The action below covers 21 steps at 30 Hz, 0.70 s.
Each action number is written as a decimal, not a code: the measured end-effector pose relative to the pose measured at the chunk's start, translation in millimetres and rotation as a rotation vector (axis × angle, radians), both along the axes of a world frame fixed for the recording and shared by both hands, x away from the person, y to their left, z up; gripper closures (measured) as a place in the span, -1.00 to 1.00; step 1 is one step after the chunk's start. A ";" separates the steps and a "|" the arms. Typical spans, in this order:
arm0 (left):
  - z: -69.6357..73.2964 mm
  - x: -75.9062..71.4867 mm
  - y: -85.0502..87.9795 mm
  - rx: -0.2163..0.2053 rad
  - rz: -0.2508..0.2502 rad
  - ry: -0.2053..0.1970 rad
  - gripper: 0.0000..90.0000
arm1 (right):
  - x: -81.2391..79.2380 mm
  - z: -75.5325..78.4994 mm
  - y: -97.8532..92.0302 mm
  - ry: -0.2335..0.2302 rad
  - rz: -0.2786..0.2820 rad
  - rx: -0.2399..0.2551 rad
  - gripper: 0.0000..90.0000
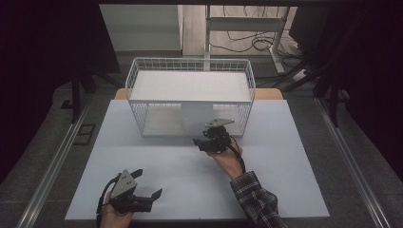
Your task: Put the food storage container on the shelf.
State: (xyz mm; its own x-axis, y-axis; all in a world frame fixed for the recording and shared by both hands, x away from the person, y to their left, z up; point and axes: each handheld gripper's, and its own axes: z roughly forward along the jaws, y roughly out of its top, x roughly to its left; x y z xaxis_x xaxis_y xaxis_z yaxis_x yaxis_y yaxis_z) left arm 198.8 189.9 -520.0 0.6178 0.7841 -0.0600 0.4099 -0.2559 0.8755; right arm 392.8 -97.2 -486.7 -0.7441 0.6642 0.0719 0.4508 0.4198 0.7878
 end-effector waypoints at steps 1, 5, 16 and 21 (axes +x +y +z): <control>-0.2 0.2 0.1 -0.001 0.000 0.003 -0.92 | -2.3 0.8 -0.9 -0.002 0.004 -0.001 -0.14; -0.7 1.0 0.5 -0.009 -0.003 0.015 -0.92 | -12.0 2.8 -4.7 -0.005 0.017 0.003 -0.31; -3.3 2.6 -1.6 -0.003 -0.018 0.023 -0.94 | -36.1 4.1 -15.3 -0.019 0.047 0.005 -0.67; -4.5 3.6 -1.6 -0.006 -0.023 0.030 -0.94 | -47.4 5.4 -21.2 -0.024 0.048 0.000 -0.78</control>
